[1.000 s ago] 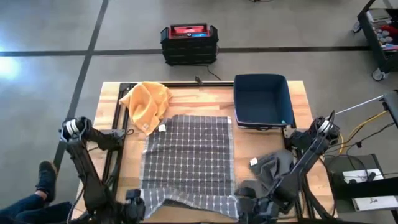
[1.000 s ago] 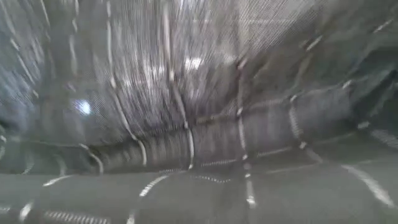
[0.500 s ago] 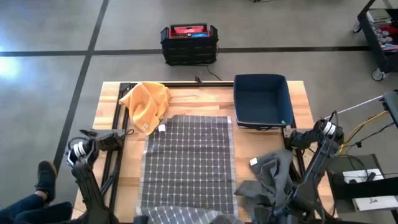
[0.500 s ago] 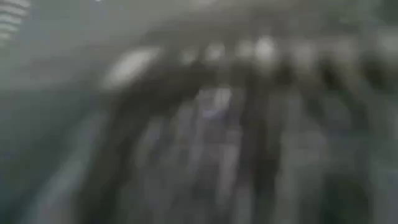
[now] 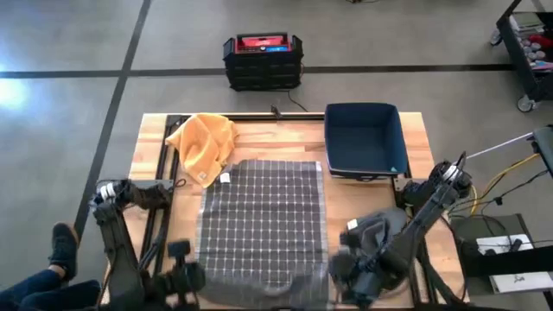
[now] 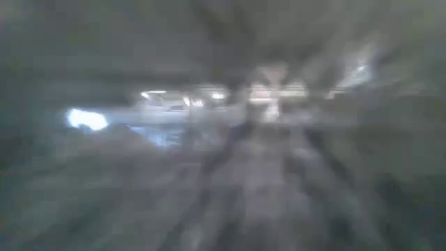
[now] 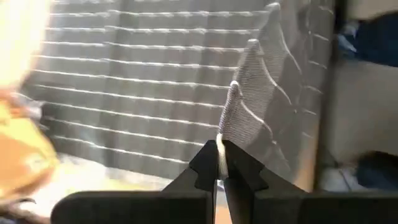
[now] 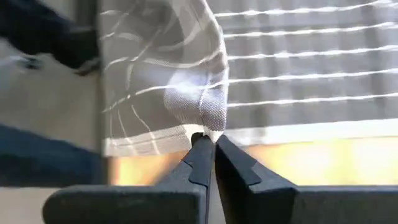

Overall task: Fold towel
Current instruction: Fold the gray patterned kitchen towel

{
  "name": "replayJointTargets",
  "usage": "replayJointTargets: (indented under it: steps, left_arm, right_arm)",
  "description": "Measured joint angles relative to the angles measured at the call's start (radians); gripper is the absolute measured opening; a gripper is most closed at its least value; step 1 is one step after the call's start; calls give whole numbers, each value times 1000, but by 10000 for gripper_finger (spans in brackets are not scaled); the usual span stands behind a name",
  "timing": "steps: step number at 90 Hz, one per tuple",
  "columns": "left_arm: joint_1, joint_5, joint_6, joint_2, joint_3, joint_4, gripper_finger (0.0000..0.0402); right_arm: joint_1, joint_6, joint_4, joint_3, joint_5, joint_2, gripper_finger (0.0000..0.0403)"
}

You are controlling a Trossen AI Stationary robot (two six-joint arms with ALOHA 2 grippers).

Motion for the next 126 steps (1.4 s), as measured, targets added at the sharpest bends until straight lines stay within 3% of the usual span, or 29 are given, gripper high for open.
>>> replayJointTargets:
  steps: [18, 38, 63, 101, 126]
  left_arm:
    - [155, -28, 2, -245, -316, 18, 0]
    - [340, -22, 23, -522, -651, 163, 0]
    - [605, -30, 148, -753, -938, 326, 0]
    - [1027, -43, 493, -834, -1099, 546, 0]
    - [1144, 14, 650, -796, -1125, 724, 5]
  right_arm:
    - [-172, -89, -117, 0, 53, -18, 0]
    - [-355, -165, -201, -16, 93, -25, 0]
    - [-572, -211, -201, -119, 119, -25, 0]
    - [-782, -301, -36, -264, 126, -23, 0]
    - [-848, -355, 42, -332, 123, -22, 0]
